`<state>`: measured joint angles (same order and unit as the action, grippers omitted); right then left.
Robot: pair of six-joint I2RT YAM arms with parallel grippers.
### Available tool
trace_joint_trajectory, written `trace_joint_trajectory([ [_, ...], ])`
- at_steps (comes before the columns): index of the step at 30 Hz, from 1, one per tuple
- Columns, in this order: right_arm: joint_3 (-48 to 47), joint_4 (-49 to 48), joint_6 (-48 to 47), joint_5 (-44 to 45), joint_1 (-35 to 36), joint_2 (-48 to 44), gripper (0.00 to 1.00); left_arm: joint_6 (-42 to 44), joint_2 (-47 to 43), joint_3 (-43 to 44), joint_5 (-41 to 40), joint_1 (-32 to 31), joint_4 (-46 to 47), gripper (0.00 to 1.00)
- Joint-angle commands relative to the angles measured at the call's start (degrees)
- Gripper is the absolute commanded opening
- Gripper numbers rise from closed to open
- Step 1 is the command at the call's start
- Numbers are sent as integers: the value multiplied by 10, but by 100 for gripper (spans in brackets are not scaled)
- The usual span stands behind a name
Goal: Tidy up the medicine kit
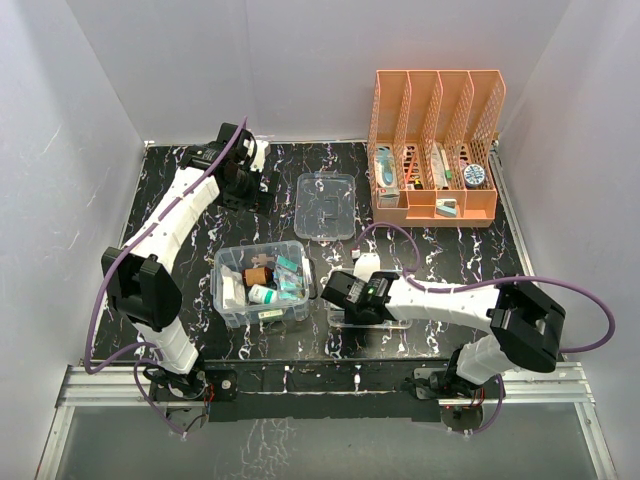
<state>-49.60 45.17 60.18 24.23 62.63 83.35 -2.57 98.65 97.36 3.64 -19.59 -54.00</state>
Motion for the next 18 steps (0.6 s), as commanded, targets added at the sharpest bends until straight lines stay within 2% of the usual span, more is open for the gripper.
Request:
trace_joint_trajectory([
  [1, -20, 4, 10, 29, 3, -9, 38, -3, -27, -4, 0, 3, -10, 99],
  [14, -74, 43, -4, 62, 3, -55, 44, -1, -15, -2, 2, 3, -10, 99],
  [18, -86, 72, -27, 75, -24, -67, 47, 0, -15, -2, 2, 3, -10, 99],
])
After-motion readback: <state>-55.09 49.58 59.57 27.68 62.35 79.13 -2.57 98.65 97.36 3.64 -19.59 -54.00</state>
